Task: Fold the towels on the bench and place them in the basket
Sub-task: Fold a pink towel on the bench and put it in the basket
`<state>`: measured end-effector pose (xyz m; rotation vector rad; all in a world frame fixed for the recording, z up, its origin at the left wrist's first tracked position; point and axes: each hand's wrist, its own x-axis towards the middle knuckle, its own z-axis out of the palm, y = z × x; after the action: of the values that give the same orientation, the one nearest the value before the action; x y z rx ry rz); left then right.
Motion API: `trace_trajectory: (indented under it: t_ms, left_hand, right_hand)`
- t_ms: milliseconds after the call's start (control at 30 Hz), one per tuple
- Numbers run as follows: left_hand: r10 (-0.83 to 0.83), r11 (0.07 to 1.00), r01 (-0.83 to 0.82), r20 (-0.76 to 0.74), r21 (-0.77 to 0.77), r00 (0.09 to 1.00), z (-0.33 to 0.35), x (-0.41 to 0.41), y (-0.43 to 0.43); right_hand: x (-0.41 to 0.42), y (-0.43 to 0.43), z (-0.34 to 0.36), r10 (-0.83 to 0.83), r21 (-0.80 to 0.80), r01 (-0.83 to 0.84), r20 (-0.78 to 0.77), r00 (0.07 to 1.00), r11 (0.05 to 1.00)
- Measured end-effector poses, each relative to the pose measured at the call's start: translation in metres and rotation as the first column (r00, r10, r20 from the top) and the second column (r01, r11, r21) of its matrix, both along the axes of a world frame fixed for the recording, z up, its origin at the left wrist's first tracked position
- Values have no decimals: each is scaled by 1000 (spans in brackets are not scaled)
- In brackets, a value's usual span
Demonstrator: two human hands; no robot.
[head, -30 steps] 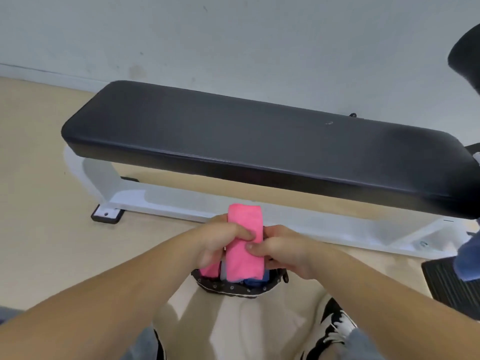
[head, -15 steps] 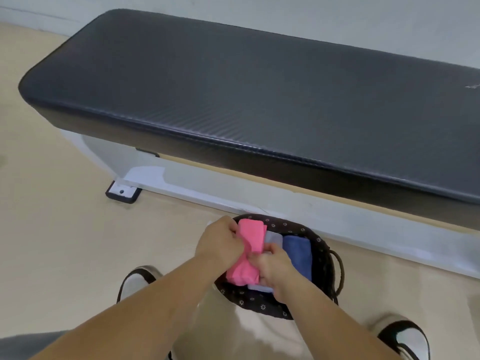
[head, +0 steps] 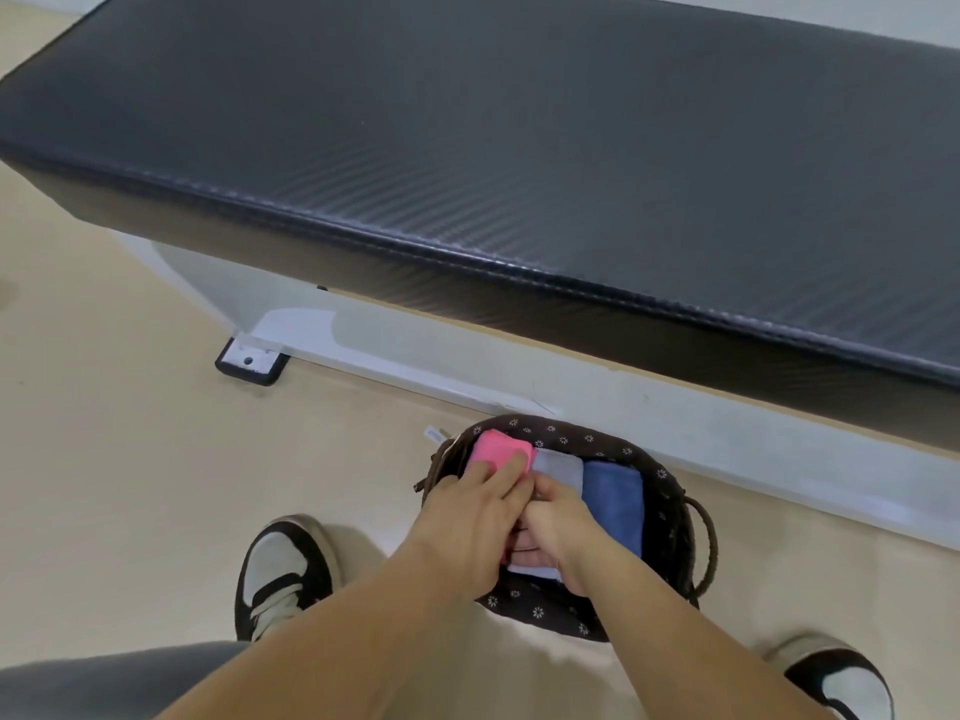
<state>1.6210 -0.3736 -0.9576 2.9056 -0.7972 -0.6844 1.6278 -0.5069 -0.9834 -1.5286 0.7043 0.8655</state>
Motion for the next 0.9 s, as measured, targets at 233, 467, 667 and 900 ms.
trace_trajectory:
  t_ms: [233,467,667,900]
  left_hand:
    - [50,997,-48,-42,55,998,-4,0,4]
    - [146,987,-136,-133,82,980,-10,16,-8]
    - [112,981,-94,-95,171,989,-10,15,-12]
    - [58,982,-43,-75,185,995,53,11,-19]
  right_hand:
    - [-1,2,1,14,-32,-13,35,999,999]
    - [6,-17,-4,-53,-212,79,126,991,974]
    - [4,-26,10,86,-270,-42,152,985,962]
    - [-5,-55,76,404,-486,-271,194,894,831]
